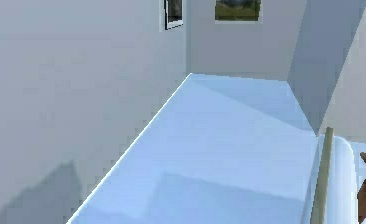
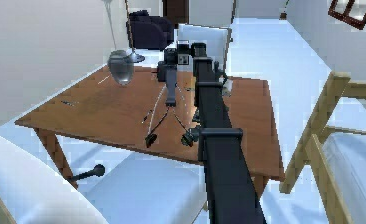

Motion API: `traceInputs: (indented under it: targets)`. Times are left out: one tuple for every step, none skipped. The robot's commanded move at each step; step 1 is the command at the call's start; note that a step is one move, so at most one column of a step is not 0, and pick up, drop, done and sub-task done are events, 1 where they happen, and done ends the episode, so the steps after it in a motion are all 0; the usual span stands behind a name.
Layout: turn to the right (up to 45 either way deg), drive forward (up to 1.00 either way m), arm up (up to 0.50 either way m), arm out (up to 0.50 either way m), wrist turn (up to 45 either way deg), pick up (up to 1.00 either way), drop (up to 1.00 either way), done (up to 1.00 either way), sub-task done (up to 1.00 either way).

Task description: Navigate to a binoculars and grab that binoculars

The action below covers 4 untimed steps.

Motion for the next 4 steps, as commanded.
traceInputs:
  targets:
    - [0.0, 0.00, 0.00, 0.00, 45.0, 0.00, 0.00, 0.00, 0.00]
    - [0.0, 0.00, 0.00, 0.00, 45.0, 0.00, 0.00, 0.00, 0.00]
    - [0.0, 0.00, 0.00, 0.00, 45.0, 0.00, 0.00, 0.00, 0.00]
    - [0.0, 0.00, 0.00, 0.00, 45.0, 0.00, 0.00, 0.00, 0.00]
